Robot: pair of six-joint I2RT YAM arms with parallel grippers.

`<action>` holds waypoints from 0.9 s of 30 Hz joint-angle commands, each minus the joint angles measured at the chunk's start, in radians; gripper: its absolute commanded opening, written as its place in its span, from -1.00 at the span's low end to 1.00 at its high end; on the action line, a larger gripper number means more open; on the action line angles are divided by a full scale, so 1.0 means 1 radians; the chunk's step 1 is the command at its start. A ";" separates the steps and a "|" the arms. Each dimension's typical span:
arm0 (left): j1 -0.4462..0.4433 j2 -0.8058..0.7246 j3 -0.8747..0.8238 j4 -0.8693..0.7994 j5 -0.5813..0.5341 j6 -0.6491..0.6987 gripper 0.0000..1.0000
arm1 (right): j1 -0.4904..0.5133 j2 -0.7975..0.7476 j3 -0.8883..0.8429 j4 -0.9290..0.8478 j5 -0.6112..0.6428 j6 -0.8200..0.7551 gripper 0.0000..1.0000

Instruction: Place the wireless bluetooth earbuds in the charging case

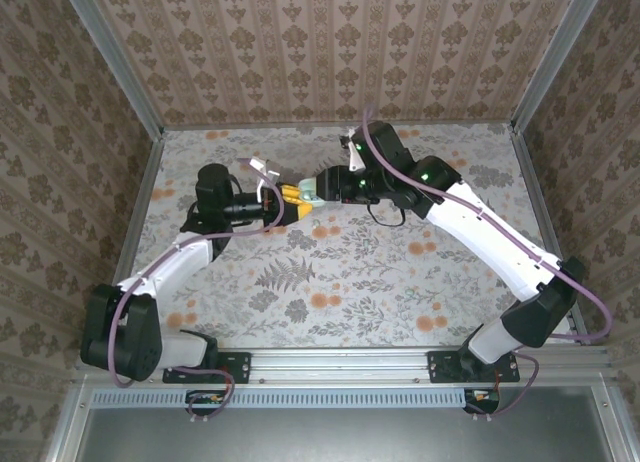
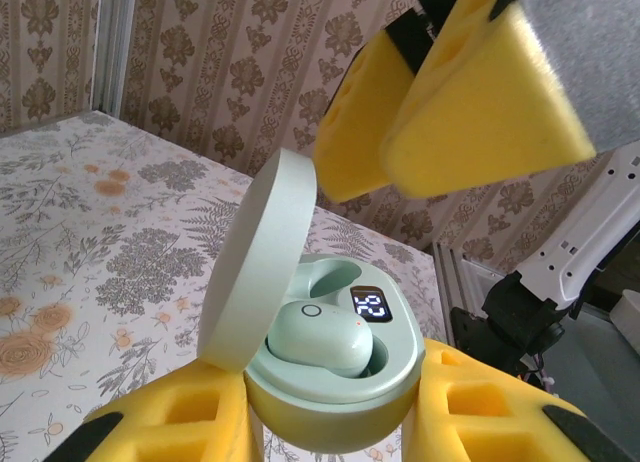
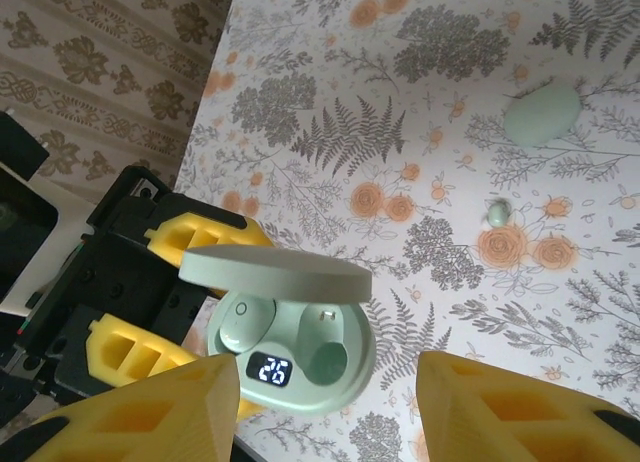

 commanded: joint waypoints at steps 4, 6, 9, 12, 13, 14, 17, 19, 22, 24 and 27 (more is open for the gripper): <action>0.012 0.005 0.040 -0.016 0.034 0.004 -0.95 | -0.023 -0.095 0.018 -0.118 0.088 -0.025 0.02; 0.013 0.006 0.039 -0.019 0.030 0.007 -0.95 | -0.027 -0.122 -0.005 -0.151 0.109 -0.023 0.02; 0.017 0.008 0.040 -0.019 0.028 0.010 -0.95 | -0.039 -0.175 -0.055 -0.189 0.129 -0.010 0.02; 0.018 0.012 0.041 -0.018 0.028 0.011 -0.95 | -0.058 -0.221 -0.126 -0.220 0.143 0.008 0.03; 0.018 0.012 0.041 -0.019 0.028 0.011 -0.95 | -0.065 -0.233 -0.151 -0.227 0.143 0.013 0.03; 0.018 0.014 0.041 -0.020 0.028 0.013 -0.95 | -0.076 -0.243 -0.178 -0.238 0.142 0.018 0.03; 0.021 0.015 0.043 -0.020 0.027 0.015 -0.95 | -0.103 -0.245 -0.236 -0.282 0.130 0.011 0.04; 0.022 0.017 0.044 -0.020 0.027 0.015 -0.95 | -0.118 -0.230 -0.273 -0.303 0.119 0.000 0.04; 0.021 0.017 0.045 -0.020 0.026 0.016 -0.95 | -0.142 -0.203 -0.369 -0.299 0.095 -0.005 0.00; 0.021 0.015 0.047 -0.024 0.024 0.017 -0.95 | -0.156 -0.197 -0.456 -0.260 0.082 0.010 -0.06; 0.022 0.009 0.047 -0.033 0.024 0.022 -0.95 | -0.176 -0.210 -0.583 -0.177 0.063 0.051 -0.14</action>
